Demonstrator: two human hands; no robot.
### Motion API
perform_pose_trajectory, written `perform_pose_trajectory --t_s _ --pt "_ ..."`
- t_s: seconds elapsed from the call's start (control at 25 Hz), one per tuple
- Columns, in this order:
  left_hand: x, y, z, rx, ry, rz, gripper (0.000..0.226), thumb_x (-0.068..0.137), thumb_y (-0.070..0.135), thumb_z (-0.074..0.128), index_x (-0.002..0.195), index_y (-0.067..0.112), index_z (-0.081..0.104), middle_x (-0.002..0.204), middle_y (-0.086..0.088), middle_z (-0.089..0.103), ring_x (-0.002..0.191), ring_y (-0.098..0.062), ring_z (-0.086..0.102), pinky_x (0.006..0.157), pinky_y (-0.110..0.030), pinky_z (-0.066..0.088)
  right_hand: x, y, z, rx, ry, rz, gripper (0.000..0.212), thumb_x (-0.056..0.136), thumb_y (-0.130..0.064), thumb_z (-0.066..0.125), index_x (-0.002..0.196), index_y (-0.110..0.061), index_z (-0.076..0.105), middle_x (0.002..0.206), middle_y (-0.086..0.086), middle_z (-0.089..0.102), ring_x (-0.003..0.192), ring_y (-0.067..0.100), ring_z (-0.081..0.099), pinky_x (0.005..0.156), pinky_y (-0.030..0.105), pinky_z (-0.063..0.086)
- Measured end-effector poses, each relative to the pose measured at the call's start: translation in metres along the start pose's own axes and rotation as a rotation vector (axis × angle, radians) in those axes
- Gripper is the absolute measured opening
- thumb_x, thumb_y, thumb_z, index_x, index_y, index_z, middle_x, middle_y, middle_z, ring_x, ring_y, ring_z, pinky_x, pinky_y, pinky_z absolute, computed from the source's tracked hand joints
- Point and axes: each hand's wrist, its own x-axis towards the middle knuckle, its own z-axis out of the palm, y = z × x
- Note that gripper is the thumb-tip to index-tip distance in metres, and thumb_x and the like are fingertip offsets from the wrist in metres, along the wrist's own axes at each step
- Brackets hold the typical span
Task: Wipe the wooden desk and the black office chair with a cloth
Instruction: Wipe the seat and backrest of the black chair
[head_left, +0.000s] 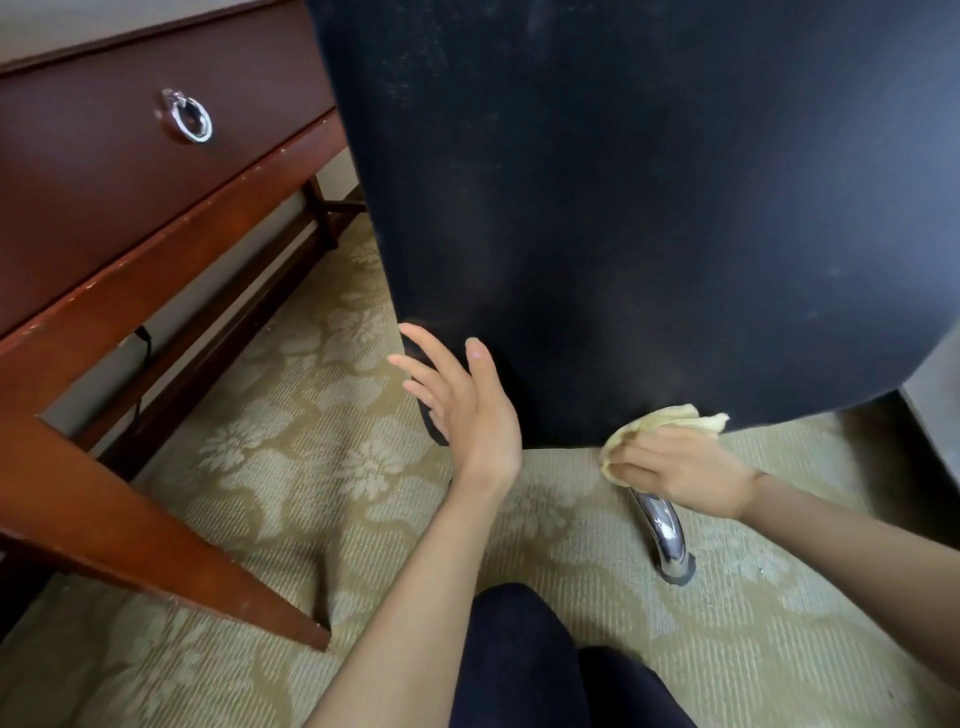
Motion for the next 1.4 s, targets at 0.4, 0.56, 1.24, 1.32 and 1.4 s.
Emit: perform_pose_trajectory --t_s 0.4,0.56,1.24,1.32,1.4 --pt "0.045 0.017 -0.037 0.181 0.065 -0.078 0.056 0.100 0.047 0.009 0.151 0.032 -0.008 0.160 -0.002 -0.013 0.147 -0.026 -0.007 0.116 -0.052 -0.006 0.150 -0.005 -0.079 0.042 0.499 0.013 0.015 0.072 0.004 0.071 0.085 -0.003 0.073 0.085 0.011 0.069 0.077 0.028 0.066 0.073 0.040 0.055" --pt "0.051 0.031 -0.044 0.113 0.147 0.013 0.056 0.101 0.046 0.012 0.152 0.029 -0.003 0.160 0.001 -0.011 0.147 -0.022 -0.006 0.118 -0.050 -0.002 0.193 0.002 -0.135 -0.076 0.620 0.087 0.017 0.079 -0.004 0.057 0.085 -0.008 0.072 0.093 0.008 0.069 0.085 0.024 0.065 0.071 0.032 0.046" --pt "-0.018 0.029 0.049 0.005 -0.211 0.002 0.066 0.101 0.047 0.024 0.148 0.032 -0.019 0.154 0.008 -0.031 0.145 -0.019 -0.018 0.118 -0.050 -0.002 -0.058 0.001 -0.040 0.150 0.041 0.323 0.017 0.083 0.001 0.055 0.081 -0.006 0.071 0.084 0.005 0.067 0.074 0.027 0.063 0.064 0.038 0.053" --pt "-0.018 0.035 0.057 0.001 -0.206 -0.020 0.070 0.101 0.047 0.026 0.147 0.028 -0.022 0.153 0.005 -0.034 0.145 -0.023 -0.020 0.118 -0.050 -0.003 -0.057 0.009 -0.048 0.135 0.052 0.289 0.028 0.092 -0.009 0.044 0.083 -0.006 0.071 0.087 0.006 0.067 0.079 0.026 0.062 0.068 0.037 0.053" --pt "-0.015 0.039 0.063 0.007 -0.184 -0.030 0.071 0.101 0.046 0.027 0.147 0.025 -0.023 0.153 0.002 -0.034 0.144 -0.028 -0.020 0.116 -0.050 -0.003 -0.043 0.025 -0.067 0.057 0.108 0.193 0.027 0.093 -0.009 0.046 0.084 -0.007 0.071 0.091 0.006 0.068 0.083 0.024 0.061 0.074 0.036 0.052"
